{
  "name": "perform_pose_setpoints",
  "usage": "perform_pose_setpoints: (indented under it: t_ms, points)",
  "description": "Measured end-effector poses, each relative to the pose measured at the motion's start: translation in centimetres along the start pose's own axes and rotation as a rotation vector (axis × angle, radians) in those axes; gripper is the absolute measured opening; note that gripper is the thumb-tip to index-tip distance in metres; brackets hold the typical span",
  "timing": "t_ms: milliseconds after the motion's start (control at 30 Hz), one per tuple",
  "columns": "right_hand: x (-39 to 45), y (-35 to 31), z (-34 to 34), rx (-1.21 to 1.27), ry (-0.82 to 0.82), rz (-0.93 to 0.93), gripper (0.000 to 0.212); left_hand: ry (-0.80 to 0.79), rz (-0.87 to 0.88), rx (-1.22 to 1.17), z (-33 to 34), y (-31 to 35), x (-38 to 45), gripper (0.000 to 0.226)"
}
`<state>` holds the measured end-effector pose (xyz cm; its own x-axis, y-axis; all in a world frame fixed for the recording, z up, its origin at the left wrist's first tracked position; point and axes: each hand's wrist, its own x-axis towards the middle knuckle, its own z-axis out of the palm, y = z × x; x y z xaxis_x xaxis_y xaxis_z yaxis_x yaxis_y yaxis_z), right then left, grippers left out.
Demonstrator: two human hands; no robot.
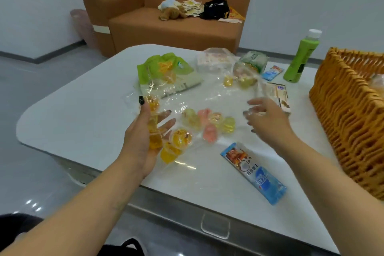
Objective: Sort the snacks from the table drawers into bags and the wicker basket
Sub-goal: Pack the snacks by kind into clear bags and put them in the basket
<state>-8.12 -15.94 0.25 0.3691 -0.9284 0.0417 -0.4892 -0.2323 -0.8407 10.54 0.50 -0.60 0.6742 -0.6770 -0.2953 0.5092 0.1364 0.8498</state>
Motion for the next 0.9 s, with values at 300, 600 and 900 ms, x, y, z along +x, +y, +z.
perform_pose_setpoints:
  t_ms: [300, 600, 900]
  points:
    - [0.5, 0.5, 7.5, -0.389, -0.253, -0.249, 0.077, 0.070, 0.043, -0.021, -1.9, 2.0, 1.6, 0.048]
    - [0.7, 2.6, 7.4, -0.768, -0.087, -0.357, 0.081, 0.028, 0.052, 0.014, -1.9, 2.5, 1.9, 0.045]
    - [0.0, 2.4, 6.7, -0.886, -0.160, -0.478, 0.060, -0.025, 0.076, 0.064, 0.0, 1.6, -0.3, 0.045]
